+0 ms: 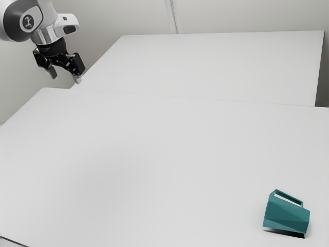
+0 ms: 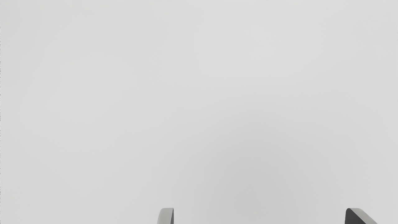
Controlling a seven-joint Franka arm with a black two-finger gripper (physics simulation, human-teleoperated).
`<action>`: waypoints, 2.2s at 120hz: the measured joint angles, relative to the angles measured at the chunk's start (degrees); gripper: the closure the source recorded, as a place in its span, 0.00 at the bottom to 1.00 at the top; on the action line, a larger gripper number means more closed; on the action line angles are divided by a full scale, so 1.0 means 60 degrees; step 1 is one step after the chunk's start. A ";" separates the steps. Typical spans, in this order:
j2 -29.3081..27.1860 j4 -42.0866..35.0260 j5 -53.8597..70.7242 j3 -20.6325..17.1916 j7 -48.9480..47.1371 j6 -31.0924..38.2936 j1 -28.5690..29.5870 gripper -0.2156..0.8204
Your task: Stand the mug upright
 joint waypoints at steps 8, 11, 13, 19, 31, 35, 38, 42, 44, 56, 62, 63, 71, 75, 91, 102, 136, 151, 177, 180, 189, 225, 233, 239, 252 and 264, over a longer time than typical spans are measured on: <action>-0.0018 -0.0013 0.0004 -0.0014 0.0123 0.0104 0.0008 0.21; -0.0018 -0.0019 0.0005 -0.0035 0.0165 0.0136 0.0012 0.21; -0.0013 -0.0022 0.0003 -0.0046 0.0192 0.0157 0.0008 0.21; 0.0010 -0.0029 -0.0023 -0.0069 0.0267 0.0229 0.0003 0.21; 0.0103 -0.0013 -0.0224 -0.0087 0.0400 0.0394 -0.0031 0.21; 0.0147 -0.0041 -0.0347 -0.0089 0.0443 0.0443 -0.0056 0.21; 0.0181 -0.0085 -0.0493 -0.0091 0.0475 0.0473 -0.0071 0.21; 0.0240 -0.0140 -0.0767 -0.0091 0.0517 0.0507 -0.0123 0.21; 0.0290 -0.0174 -0.0919 -0.0095 0.0532 0.0520 -0.0170 0.21; 0.0677 -0.0571 -0.1844 -0.0330 0.0506 0.0588 -0.0598 0.21; 0.0863 -0.0736 -0.2472 -0.0464 0.0457 0.0634 -0.0844 0.21; 0.0897 -0.0755 -0.2585 -0.0496 0.0448 0.0642 -0.0870 0.21; 0.1252 -0.0891 -0.3518 -0.0726 0.0363 0.0706 -0.1048 0.21; 0.1474 -0.0947 -0.4018 -0.0791 0.0309 0.0744 -0.1162 0.21; 0.2433 -0.1101 -0.5983 -0.1269 0.0103 0.1053 -0.1245 0.21; 0.2660 -0.1604 -0.7146 -0.1584 -0.0042 0.1279 -0.1145 0.21; 0.3693 -0.2001 -0.9921 -0.2298 -0.0486 0.2477 -0.2342 0.21; 0.4348 -0.1836 -1.1142 -0.2630 -0.0643 0.2924 -0.2607 0.21; 0.5497 -0.1396 -1.2903 -0.2785 -0.0809 0.3510 -0.3294 0.21; 0.5609 -0.1363 -1.3016 -0.2791 -0.0823 0.3557 -0.3323 0.21; 0.5966 -0.1137 -1.3210 -0.2864 -0.0859 0.3712 -0.3370 0.21; 0.6886 -0.0153 -1.3430 -0.2876 -0.0966 0.4048 -0.3427 0.21; 0.6955 -0.0078 -1.3452 -0.2874 -0.0984 0.4102 -0.3427 0.21; 0.7012 -0.0059 -1.3507 -0.2879 -0.0996 0.4139 -0.3433 0.21; 0.7186 0.0035 -1.3712 -0.2887 -0.1019 0.4201 -0.3534 0.21; 0.7331 0.0163 -1.3878 -0.2887 -0.1036 0.4235 -0.3588 0.21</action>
